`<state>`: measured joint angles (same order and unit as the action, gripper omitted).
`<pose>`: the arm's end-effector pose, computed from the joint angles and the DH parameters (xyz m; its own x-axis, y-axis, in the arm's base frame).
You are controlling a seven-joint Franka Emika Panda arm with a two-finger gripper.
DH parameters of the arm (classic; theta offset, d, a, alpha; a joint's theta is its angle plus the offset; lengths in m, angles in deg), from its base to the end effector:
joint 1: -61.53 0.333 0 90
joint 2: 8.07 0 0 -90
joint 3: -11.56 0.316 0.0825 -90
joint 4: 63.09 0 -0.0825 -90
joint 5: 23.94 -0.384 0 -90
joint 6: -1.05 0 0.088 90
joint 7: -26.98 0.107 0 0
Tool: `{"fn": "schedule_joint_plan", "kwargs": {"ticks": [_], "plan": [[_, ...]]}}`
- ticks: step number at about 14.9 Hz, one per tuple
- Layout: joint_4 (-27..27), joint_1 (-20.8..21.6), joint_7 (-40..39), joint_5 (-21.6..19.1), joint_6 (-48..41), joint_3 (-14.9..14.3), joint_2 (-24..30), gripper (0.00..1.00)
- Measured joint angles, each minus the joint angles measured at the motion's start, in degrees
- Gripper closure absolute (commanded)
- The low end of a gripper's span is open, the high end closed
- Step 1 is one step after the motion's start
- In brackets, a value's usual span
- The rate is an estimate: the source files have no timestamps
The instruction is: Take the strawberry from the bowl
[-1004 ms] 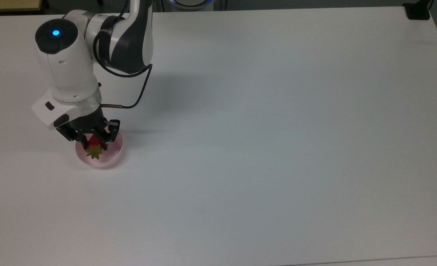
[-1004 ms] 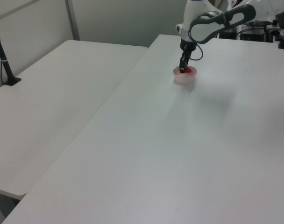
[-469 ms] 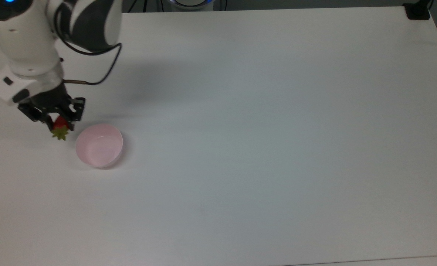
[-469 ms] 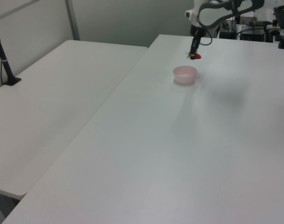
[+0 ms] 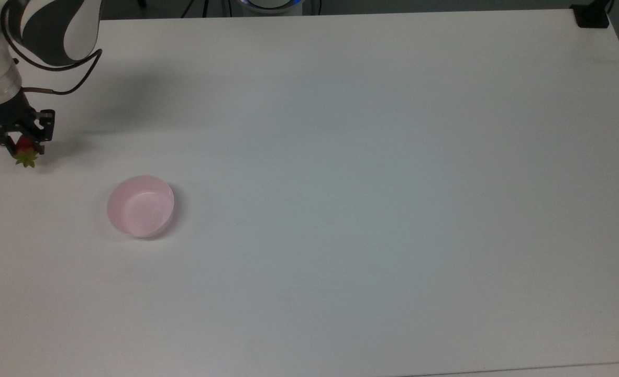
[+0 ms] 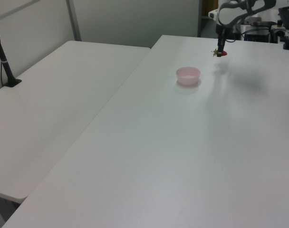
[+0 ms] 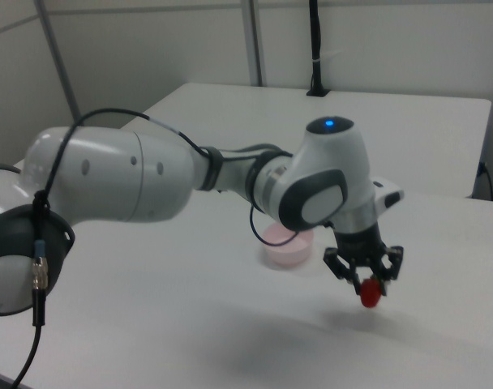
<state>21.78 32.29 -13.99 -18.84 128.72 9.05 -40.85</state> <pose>0.6174 -0.3786 0.3593 0.9731 0.2219 0.0620 0.2068 -0.9599 0.1894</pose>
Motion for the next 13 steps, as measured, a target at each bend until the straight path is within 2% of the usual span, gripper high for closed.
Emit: {"fn": "schedule_joint_plan", "kwargs": {"ticks": [2,3,5,8,9,13], "plan": [[0.52,-0.9,-0.31,0.58,2.97,0.01,-1.46,0.6],[0.81,-0.9,-0.31,0.69,3.96,0.04,-2.02,0.48],[1.0,-0.77,-0.31,0.7,4.44,0.19,-2.65,0.42],[1.13,-0.63,-0.3,0.71,4.45,0.28,-2.81,0.03],[1.16,-0.63,-0.31,0.71,4.45,0.29,-2.82,0.0],[0.27,0.82,1.87,0.7,4.52,0.92,-1.72,0.0]]}}
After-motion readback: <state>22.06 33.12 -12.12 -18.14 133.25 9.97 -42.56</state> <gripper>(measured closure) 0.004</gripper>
